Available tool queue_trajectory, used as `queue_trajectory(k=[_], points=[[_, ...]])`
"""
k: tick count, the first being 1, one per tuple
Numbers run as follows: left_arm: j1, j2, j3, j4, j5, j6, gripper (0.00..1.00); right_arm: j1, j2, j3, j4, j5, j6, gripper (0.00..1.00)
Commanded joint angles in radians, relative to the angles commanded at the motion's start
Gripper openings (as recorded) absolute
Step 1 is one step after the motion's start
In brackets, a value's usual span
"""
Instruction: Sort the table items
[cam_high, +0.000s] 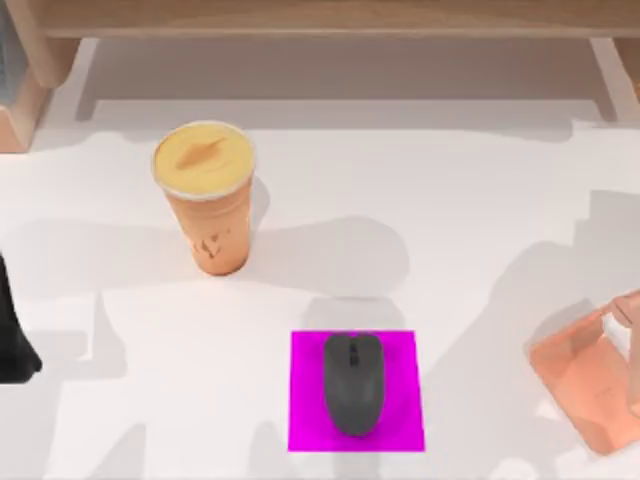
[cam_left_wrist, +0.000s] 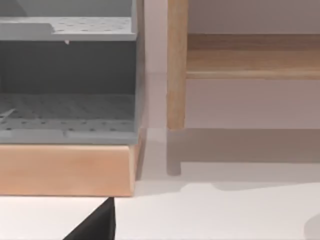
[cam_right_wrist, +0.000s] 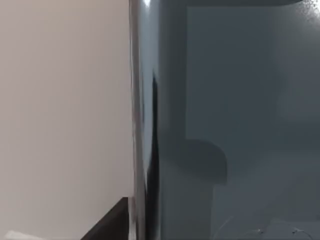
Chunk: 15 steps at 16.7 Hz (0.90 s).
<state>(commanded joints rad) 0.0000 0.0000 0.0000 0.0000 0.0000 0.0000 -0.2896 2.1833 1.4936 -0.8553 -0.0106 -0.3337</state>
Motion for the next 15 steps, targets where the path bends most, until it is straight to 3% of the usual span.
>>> queue_trajectory(k=[7, 15], points=[[0.000, 0.000, 0.000, 0.000, 0.000, 0.000, 1.00, 0.000, 0.000, 0.000, 0.000, 0.000, 0.000, 0.02], [0.000, 0.000, 0.000, 0.000, 0.000, 0.000, 1.00, 0.000, 0.000, 0.000, 0.000, 0.000, 0.000, 0.00]])
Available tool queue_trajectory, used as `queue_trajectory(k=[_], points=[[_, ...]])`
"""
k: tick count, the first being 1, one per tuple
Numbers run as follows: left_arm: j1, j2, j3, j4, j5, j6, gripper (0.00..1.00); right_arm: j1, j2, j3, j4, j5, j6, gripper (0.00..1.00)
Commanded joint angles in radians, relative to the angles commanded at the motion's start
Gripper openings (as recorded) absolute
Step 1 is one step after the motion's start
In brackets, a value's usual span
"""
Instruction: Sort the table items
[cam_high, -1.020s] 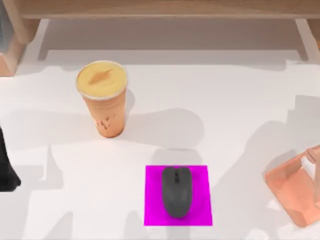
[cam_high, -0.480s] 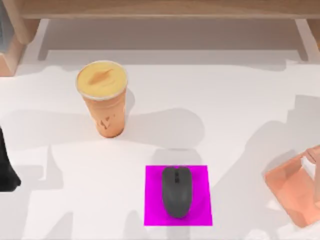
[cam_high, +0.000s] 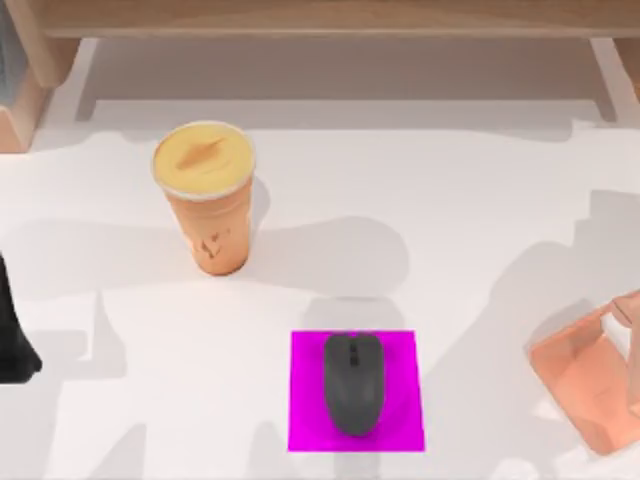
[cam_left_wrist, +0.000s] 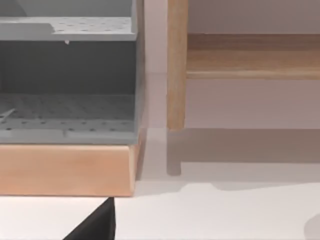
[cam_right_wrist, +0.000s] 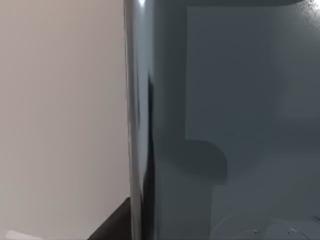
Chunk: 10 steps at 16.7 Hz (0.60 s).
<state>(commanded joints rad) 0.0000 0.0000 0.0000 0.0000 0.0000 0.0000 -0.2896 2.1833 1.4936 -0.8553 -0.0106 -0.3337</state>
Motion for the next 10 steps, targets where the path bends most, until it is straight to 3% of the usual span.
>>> queue_trajectory(k=[10], points=[[0.000, 0.000, 0.000, 0.000, 0.000, 0.000, 1.00, -0.001, -0.060, 0.063, -0.108, -0.001, 0.000, 0.00]])
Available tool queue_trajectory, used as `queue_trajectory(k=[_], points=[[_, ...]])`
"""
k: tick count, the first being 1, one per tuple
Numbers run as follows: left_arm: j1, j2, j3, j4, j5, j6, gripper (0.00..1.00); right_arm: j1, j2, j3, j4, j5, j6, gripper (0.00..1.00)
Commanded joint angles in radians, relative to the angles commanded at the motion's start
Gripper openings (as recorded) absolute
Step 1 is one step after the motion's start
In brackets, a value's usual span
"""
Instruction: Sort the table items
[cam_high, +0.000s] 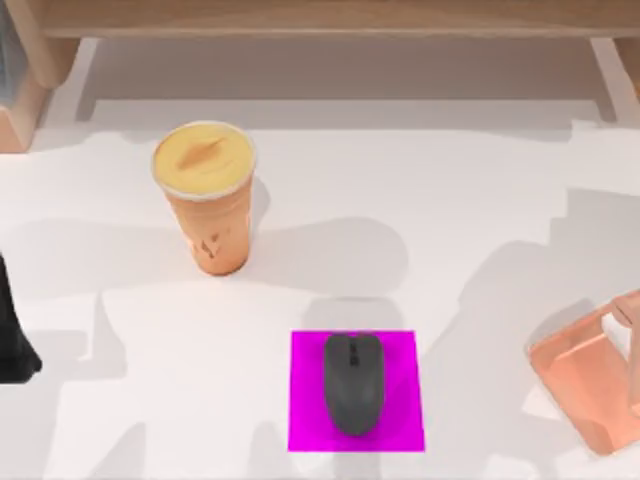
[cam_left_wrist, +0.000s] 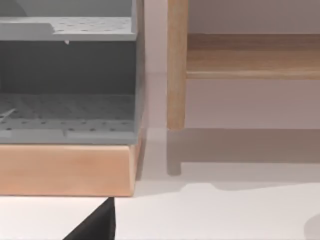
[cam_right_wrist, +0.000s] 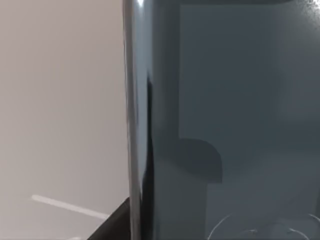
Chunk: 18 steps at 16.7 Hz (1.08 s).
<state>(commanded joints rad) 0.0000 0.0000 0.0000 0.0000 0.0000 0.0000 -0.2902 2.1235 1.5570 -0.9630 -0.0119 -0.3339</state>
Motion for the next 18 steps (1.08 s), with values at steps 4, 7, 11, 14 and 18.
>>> queue_trajectory(k=[4, 7, 11, 14, 18], points=[[0.000, 0.000, 0.000, 0.000, 0.000, 0.000, 1.00, 0.002, -0.023, -0.019, 0.006, -0.009, 0.002, 0.00], [0.000, 0.000, 0.000, 0.000, 0.000, 0.000, 1.00, 0.009, -0.132, -0.085, 0.017, -0.043, 0.004, 0.00], [0.000, 0.000, 0.000, 0.000, 0.000, 0.000, 1.00, 0.025, -0.386, -0.230, 0.043, -0.115, 0.005, 0.00], [0.000, 0.000, 0.000, 0.000, 0.000, 0.000, 1.00, 0.042, -0.625, -0.372, 0.071, -0.182, 0.007, 0.00], [0.000, 0.000, 0.000, 0.000, 0.000, 0.000, 1.00, 0.069, -0.983, -0.589, 0.118, -0.280, 0.013, 0.00]])
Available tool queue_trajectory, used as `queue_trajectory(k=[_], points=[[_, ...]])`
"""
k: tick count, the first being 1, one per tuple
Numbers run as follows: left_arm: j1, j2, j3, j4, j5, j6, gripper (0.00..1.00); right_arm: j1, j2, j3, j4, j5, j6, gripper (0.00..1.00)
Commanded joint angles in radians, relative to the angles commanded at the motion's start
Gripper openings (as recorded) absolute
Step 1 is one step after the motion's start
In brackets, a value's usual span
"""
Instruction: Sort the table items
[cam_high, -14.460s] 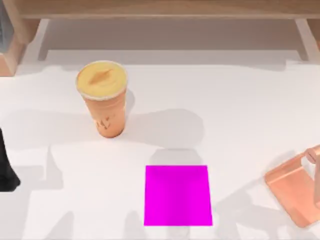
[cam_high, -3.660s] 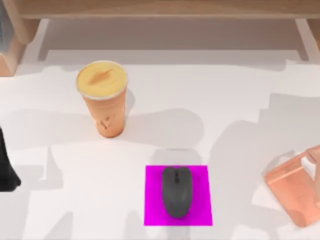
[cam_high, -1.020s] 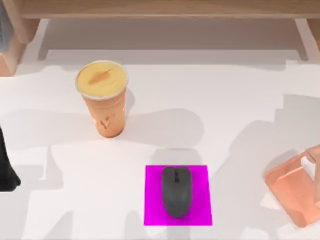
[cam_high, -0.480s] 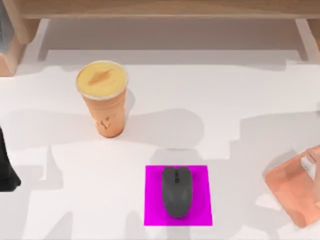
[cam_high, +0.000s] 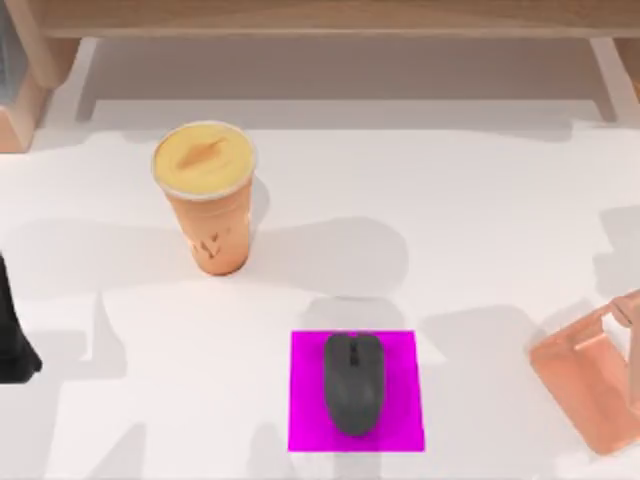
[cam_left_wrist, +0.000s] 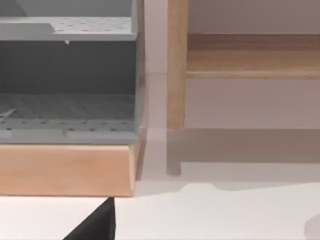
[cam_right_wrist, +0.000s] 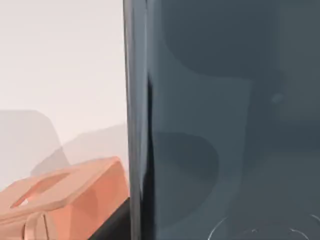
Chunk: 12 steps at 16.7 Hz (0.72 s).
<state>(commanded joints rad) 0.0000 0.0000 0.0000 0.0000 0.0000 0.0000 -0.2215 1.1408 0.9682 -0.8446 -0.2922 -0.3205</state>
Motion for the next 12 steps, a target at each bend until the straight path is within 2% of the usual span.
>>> queue_trajectory(k=[7, 12], points=[[0.000, 0.000, 0.000, 0.000, 0.000, 0.000, 1.00, 0.045, -0.636, -0.364, 0.088, -0.157, 0.016, 0.00], [0.000, 0.000, 0.000, 0.000, 0.000, 0.000, 1.00, 0.064, -0.851, -0.511, 0.126, -0.218, 0.023, 0.00]])
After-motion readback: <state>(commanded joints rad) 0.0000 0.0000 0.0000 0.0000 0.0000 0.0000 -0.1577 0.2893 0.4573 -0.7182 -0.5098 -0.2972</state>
